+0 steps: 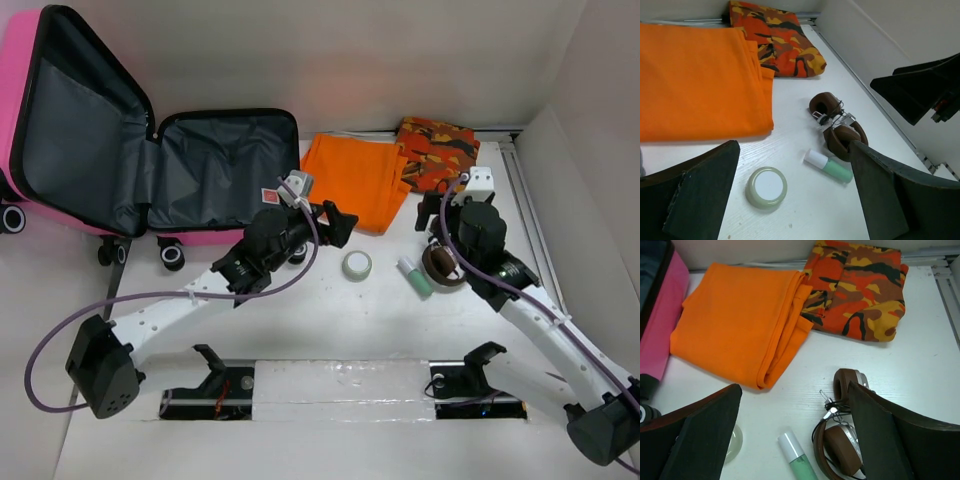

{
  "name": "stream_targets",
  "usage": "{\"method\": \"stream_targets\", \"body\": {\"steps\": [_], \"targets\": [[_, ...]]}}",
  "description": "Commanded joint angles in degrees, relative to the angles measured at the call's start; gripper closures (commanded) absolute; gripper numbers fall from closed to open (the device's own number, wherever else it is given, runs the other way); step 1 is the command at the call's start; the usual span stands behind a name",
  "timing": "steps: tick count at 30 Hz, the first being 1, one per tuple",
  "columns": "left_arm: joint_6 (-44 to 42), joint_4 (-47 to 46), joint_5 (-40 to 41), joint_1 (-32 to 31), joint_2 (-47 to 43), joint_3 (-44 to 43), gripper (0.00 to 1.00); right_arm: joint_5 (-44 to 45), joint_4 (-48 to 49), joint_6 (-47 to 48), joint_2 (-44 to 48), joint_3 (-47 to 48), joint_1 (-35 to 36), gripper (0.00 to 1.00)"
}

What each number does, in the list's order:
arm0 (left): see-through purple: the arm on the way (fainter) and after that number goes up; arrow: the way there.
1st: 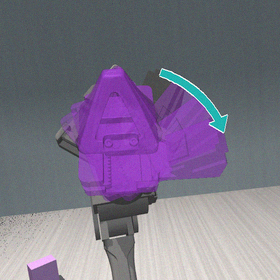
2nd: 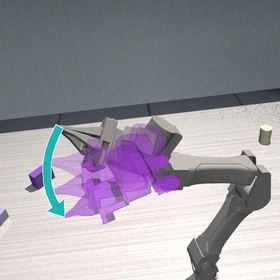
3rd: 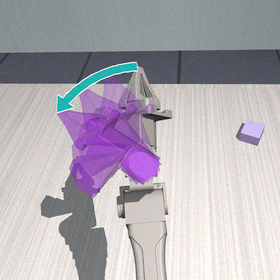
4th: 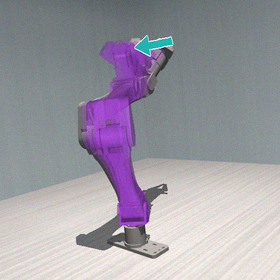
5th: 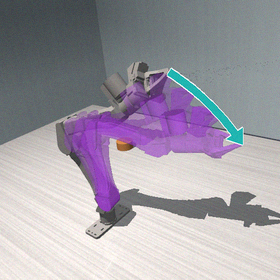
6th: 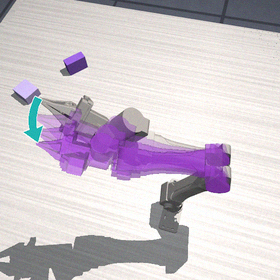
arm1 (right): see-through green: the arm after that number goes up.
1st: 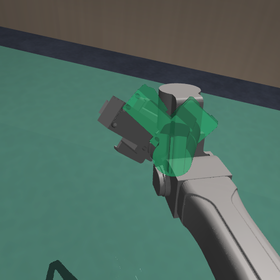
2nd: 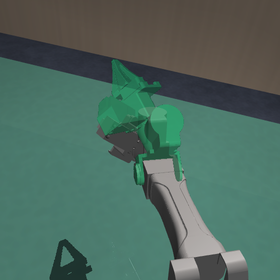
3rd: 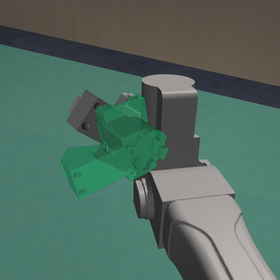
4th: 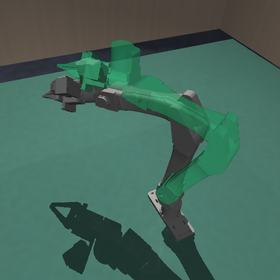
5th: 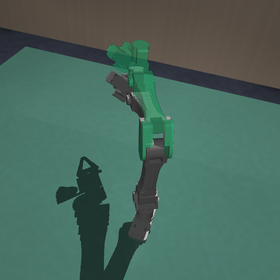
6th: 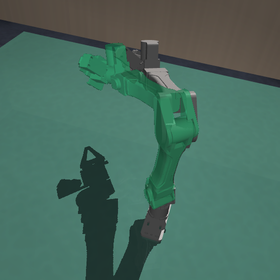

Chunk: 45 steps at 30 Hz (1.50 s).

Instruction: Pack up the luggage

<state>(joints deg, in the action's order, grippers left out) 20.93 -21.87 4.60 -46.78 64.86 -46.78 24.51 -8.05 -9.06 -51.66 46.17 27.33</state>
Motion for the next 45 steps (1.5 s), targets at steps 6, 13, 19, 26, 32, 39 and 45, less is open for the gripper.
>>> {"method": "stream_targets", "body": {"steps": [6,13,19,26,32,39,45], "targets": [[-1.5,-3.0,-11.4,-2.0,6.0,0.1,0.22,3.3,0.1,0.1,0.9,4.8,-0.4,0.06],[-6.0,8.3,4.0,-11.7,19.9,-7.1,0.30,3.3,0.1,0.1,3.4,5.3,-1.0,0.38],[-5.5,14.6,9.5,-12.4,30.8,-14.7,0.16,3.3,0.1,0.6,3.9,4.8,-1.0,0.09],[-4.9,15.6,13.7,-12.4,37.3,-17.9,0.14,1.6,0.7,0.6,3.9,4.8,-1.0,0.04],[-3.7,17.9,17.4,-12.4,40.9,-19.7,0.09,-0.9,0.7,1.1,2.7,4.8,-1.5,0.01],[-2.5,17.2,18.9,-11.7,42.2,-17.9,0.08,-2.6,1.2,1.1,1.6,4.8,-1.5,0.00],[-1.3,15.9,15.4,-11.1,44.6,-17.3,0.20,-3.2,1.7,1.1,1.0,4.8,-1.5,0.00]]}}
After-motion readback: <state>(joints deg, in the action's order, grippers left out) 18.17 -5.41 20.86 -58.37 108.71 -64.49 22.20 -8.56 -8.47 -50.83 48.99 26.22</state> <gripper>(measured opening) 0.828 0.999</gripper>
